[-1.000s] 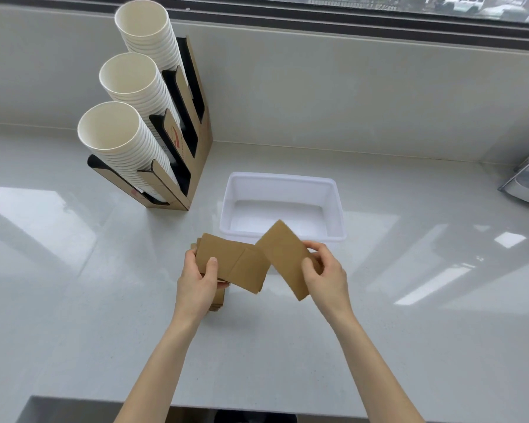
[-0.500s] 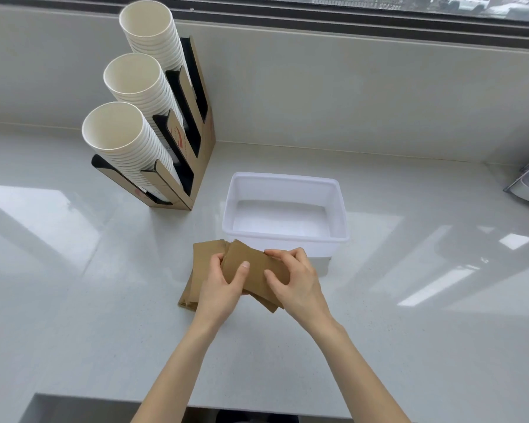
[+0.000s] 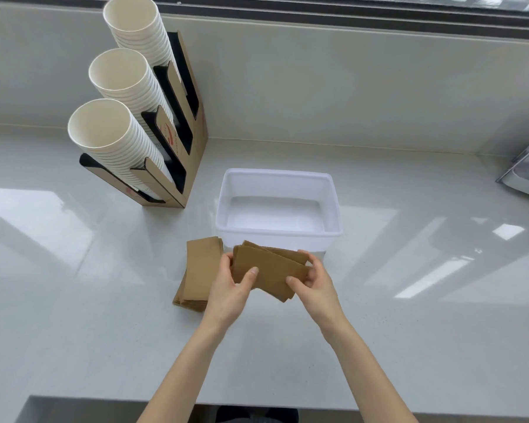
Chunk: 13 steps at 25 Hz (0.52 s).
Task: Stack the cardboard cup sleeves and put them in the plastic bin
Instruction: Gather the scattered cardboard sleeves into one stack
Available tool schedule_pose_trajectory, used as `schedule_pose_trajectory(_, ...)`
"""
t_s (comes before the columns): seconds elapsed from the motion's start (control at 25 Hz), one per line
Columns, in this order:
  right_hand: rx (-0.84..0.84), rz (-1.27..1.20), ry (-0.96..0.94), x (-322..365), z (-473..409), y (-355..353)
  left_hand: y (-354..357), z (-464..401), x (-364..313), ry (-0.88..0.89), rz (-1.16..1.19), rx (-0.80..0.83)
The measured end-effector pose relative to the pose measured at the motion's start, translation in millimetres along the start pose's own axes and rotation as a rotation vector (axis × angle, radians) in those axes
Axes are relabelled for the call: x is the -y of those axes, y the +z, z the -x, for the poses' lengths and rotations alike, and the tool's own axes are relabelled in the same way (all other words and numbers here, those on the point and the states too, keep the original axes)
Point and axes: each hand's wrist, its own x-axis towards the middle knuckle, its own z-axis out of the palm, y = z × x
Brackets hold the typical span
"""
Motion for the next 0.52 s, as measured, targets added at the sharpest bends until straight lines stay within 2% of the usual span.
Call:
schedule_pose_trajectory(0.12, -0.069, 0.142, -0.126, -6.5, 2.7, -9.2, 5.2, 0.9, 9.7, 0.029, -0.18, 0.045)
schedule_pose_trajectory(0.32, -0.081, 0.422, -0.257, -32.8, 16.1, -16.5, 15.1, 9.6, 35.6, 0.082, -0.421, 0.079)
schedule_pose_trajectory(0.52, -0.08, 0.52, -0.242, -49.5, 17.1, -15.2, 16.7, 11.0, 53.7, 0.014, -0.561, 0.118)
